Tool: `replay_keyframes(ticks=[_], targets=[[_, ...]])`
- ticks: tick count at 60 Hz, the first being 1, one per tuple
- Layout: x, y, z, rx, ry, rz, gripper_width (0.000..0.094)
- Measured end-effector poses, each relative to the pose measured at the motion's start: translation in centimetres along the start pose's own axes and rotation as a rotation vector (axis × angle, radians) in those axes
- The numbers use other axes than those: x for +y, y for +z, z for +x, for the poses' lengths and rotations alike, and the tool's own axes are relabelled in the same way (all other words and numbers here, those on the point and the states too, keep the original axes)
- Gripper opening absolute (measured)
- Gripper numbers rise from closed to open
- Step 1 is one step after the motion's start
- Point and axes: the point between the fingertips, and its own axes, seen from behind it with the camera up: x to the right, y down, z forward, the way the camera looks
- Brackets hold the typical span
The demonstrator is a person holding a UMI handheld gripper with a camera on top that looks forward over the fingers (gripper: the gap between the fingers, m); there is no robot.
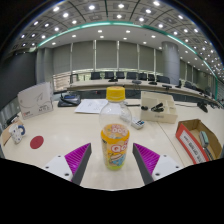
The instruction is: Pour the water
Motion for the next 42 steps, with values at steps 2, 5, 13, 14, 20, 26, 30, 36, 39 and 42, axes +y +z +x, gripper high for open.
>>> replay_keyframes(ticks=[2,5,13,14,20,26,30,36,39,42], targets=[[0.0,1.0,0.3,0.005,0.002,0.006,0.086],[0.0,2.5,0.9,0.022,-0.002,0.013,0.0861],[-0.9,4.7,1.3,0.031,-0.035,0.055,0.0642],[-0.9,4.6,1.3,0.031,-0.038,0.062,0.0582],[-1.2,4.7,1.0,0.032,-0.045,0.077,0.05],[-1.6,4.3,1.1,0.042,-0.052,0.096,0.0442],[-2.1,4.1,1.0,0.056,-0.076,0.1,0.041],[-3.2,3.5,0.9,0.103,-0.134,0.095,0.0407],[-4.4,3.1,0.3,0.122,-0.16,0.103,0.0406],[-5.8,2.6,-0.3,0.149,-0.192,0.111,0.0407]])
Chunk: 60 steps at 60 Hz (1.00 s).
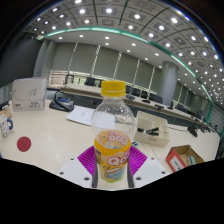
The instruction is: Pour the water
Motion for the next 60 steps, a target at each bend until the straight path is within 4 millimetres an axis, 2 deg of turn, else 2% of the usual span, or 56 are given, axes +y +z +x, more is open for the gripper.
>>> replay_keyframes(ticks=[7,14,22,23,30,35,36,41,43,53,60], targets=[[-4.6,-1.2,-1.4,0.07,-0.111,0.027,0.0405],[-10.6,-3.5,-4.5,0.159,-0.307,0.073,0.0405],[-16.3,-5.4,-11.8,0.21,-0.591,0.134,0.0404],[-16.9,-6.1,-12.4,0.214,-0.631,0.141,0.0404],[-19.9,-7.2,-19.6,0.242,-0.92,0.21,0.0404],[-20.7,-7.9,-24.6,0.248,-1.122,0.261,0.0405],[-20.4,-7.3,-25.9,0.25,-1.161,0.273,0.0405],[-20.2,-8.0,-30.0,0.253,-1.337,0.313,0.0402],[-19.7,-7.6,-31.8,0.254,-1.399,0.323,0.0403],[-18.5,-6.7,-36.9,0.294,-1.674,0.37,0.0404],[-18.0,-6.1,-38.4,0.325,-1.808,0.39,0.0404]])
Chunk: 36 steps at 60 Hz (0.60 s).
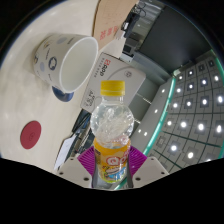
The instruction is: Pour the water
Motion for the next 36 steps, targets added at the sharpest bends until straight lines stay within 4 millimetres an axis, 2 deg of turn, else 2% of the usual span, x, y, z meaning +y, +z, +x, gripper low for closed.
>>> replay_keyframes(ticks=[10,18,24,36], targets=[[-0.2,0.6,-0.5,-0.022,-0.029,-0.008,0.0403],[-0.1,0.3,-0.1,-0.048,0.09,0.003,0.0403],[0.8,-0.2,0.2,-0.11,0.324,-0.008,0.0404],[2.4,-1.2,0.3,-0.268,0.972,-0.032,0.0404]])
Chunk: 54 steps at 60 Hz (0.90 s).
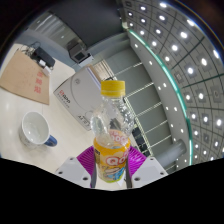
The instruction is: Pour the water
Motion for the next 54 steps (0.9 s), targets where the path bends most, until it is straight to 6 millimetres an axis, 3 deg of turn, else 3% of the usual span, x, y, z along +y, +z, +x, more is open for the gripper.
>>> replay_keyframes(ticks=[7,15,20,34,43,51,54], targets=[[1.7,0.3,-0.5,-0.082,0.428,-0.037,0.0405],[4.7,2.4,-4.4,-0.227,0.804,-0.077,0.0406],[6.7,3.7,-6.9,-0.27,0.924,-0.094,0.0406],[10.8,4.6,-11.9,-0.334,1.002,-0.104,0.0404],[10.8,4.3,-11.7,-0.308,1.005,-0.051,0.0429],[11.2,4.0,-11.8,-0.295,0.972,-0.093,0.0552],[11.2,3.6,-11.9,-0.302,0.96,-0.117,0.0708]])
